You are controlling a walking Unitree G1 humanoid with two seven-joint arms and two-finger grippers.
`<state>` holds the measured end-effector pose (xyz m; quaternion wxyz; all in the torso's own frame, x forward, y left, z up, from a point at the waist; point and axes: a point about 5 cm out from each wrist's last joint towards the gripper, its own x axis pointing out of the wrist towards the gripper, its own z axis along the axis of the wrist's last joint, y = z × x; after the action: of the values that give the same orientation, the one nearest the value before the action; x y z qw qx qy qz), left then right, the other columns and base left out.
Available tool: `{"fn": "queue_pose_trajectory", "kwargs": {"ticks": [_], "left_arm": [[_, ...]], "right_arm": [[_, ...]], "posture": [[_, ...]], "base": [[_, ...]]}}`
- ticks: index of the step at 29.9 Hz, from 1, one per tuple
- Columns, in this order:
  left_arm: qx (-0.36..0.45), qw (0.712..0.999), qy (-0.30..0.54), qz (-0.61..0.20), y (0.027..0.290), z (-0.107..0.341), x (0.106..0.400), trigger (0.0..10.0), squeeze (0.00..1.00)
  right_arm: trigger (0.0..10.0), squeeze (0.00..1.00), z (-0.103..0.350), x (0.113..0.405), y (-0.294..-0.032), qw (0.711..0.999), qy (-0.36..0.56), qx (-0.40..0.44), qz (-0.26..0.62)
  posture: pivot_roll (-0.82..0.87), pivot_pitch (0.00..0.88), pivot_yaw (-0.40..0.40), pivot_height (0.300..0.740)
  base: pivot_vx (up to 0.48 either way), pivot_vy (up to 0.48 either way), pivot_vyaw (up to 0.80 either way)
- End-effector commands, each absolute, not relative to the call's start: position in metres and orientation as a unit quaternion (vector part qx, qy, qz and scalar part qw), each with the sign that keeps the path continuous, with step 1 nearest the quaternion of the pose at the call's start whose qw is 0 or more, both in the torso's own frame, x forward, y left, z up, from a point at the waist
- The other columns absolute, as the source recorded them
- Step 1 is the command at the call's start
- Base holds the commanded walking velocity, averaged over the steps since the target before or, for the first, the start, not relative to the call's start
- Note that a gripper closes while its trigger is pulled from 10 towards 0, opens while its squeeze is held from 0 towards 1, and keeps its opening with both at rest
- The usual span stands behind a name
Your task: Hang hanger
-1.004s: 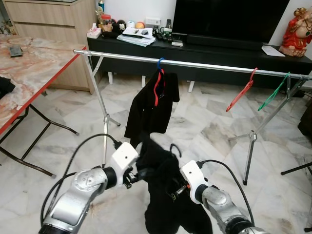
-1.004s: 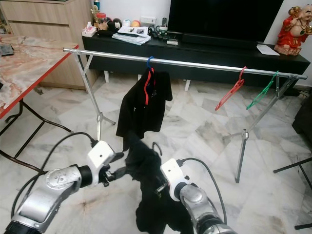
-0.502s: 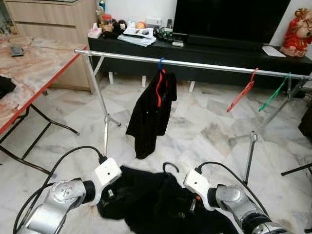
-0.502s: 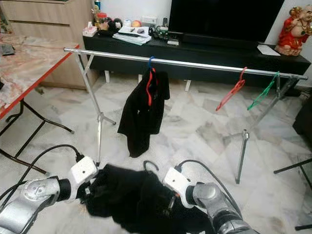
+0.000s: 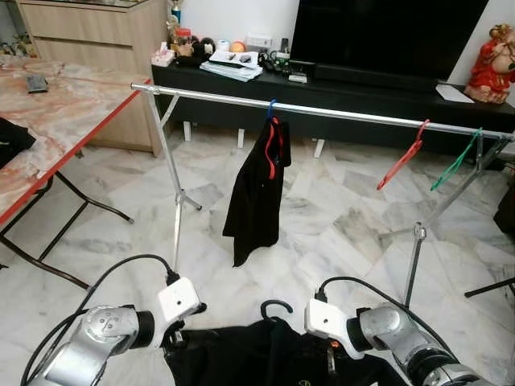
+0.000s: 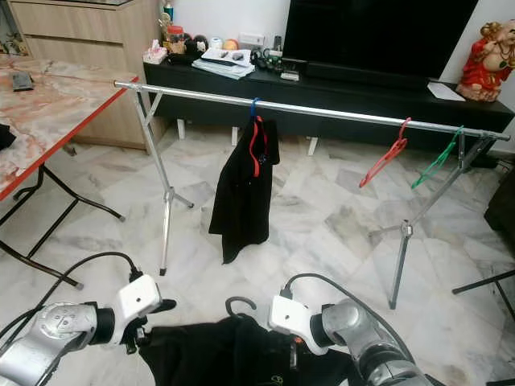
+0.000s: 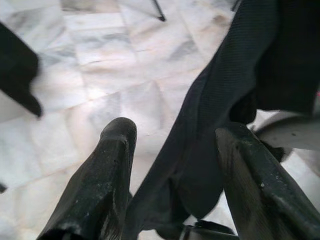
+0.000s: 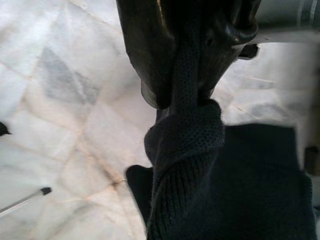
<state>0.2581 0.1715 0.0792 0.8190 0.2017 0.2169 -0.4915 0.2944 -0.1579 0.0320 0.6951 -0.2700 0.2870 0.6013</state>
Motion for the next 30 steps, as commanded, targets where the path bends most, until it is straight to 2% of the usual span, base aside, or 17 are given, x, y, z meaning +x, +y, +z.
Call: {"fn": "queue_pose_trajectory", "kwargs": {"ticks": [1, 9, 22, 30], "left_arm": [[0.206, 0.806, 0.223, -0.508, 0.167, 0.075, 0.255, 10.0, 0.00], [0.209, 0.797, 0.233, -0.516, 0.165, 0.069, 0.255, 10.0, 0.00], [0.218, 0.812, 0.196, -0.505, 0.153, 0.076, 0.271, 10.0, 0.00], [0.226, 0.804, 0.193, -0.515, 0.160, 0.085, 0.270, 10.0, 0.00]], "right_arm": [[0.0, 0.00, 0.045, 0.305, -0.155, 0.705, 0.251, -0.287, 0.597], [0.0, 0.00, 0.055, 0.311, -0.147, 0.723, 0.209, -0.271, 0.600], [0.0, 0.00, 0.050, 0.304, -0.142, 0.699, 0.218, -0.255, 0.632], [0.0, 0.00, 0.047, 0.301, -0.141, 0.698, 0.223, -0.256, 0.631]], "posture": [[0.15, 0.000, -0.113, 0.740], [0.15, 0.000, -0.114, 0.740], [0.14, 0.000, -0.115, 0.740], [0.15, 0.000, -0.118, 0.740]], "base": [[0.000, 0.000, 0.00], [0.000, 0.000, 0.00], [0.000, 0.000, 0.00], [0.000, 0.000, 0.00]]}}
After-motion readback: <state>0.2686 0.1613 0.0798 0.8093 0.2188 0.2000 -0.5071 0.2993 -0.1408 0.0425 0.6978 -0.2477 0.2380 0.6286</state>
